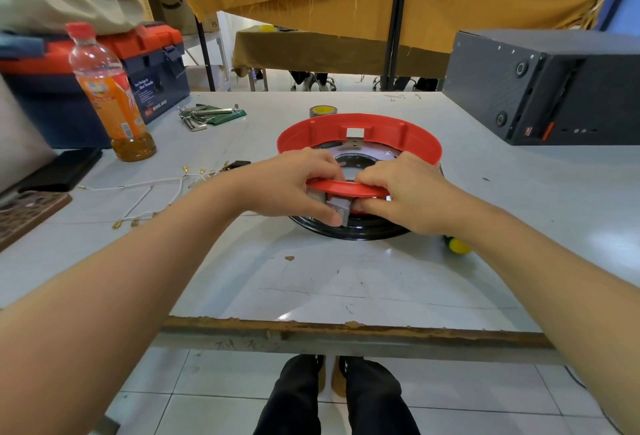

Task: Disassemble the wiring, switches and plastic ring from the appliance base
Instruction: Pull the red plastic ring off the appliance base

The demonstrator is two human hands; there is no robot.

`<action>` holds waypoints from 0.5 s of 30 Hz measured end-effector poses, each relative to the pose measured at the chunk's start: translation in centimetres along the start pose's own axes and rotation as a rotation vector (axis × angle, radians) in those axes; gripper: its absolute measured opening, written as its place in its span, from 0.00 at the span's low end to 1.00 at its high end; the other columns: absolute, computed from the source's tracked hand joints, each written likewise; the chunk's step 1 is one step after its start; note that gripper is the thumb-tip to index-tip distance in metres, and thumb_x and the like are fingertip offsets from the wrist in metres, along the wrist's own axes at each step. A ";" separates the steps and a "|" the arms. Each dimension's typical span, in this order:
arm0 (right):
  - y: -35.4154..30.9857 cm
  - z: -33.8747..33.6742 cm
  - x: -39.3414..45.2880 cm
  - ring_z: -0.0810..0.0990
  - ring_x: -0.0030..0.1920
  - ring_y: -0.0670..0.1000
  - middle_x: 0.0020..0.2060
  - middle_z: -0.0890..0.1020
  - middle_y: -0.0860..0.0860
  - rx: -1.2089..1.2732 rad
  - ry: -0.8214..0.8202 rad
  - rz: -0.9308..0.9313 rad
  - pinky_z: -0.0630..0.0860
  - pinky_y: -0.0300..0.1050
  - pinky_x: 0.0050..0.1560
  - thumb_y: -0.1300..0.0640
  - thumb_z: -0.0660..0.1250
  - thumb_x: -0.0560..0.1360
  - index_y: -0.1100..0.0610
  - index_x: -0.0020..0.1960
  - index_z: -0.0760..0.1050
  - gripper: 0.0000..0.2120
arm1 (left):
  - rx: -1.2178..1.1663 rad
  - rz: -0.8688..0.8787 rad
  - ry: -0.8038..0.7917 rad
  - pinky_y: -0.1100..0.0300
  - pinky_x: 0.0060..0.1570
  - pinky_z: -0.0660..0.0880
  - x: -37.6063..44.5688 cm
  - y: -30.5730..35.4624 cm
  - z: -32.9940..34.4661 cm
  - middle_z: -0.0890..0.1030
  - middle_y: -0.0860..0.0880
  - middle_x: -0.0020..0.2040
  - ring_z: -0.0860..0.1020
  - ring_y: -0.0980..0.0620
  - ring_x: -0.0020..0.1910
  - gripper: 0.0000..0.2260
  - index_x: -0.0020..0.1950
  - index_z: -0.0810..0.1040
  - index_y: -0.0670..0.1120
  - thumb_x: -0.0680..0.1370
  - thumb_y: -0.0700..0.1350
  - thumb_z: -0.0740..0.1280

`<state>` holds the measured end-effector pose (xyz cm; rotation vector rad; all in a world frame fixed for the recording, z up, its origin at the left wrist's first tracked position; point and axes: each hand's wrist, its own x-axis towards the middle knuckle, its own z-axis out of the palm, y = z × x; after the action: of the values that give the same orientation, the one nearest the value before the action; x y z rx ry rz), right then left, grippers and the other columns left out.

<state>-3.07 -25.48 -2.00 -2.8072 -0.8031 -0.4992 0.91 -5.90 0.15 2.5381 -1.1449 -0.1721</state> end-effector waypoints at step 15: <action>-0.1 0.5 0.0 0.73 0.39 0.51 0.33 0.75 0.44 0.031 0.082 0.040 0.56 0.43 0.42 0.49 0.66 0.75 0.51 0.44 0.78 0.06 | 0.183 -0.049 0.658 0.57 0.47 0.63 -2.6 1.1 4.0 0.70 0.54 0.46 0.66 0.53 0.46 0.18 0.50 0.71 0.49 0.68 0.52 0.75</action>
<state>-2.99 -25.25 -2.45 -2.7485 -0.7309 -0.5859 -2.60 -5.66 -3.31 2.4669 -0.8554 0.7320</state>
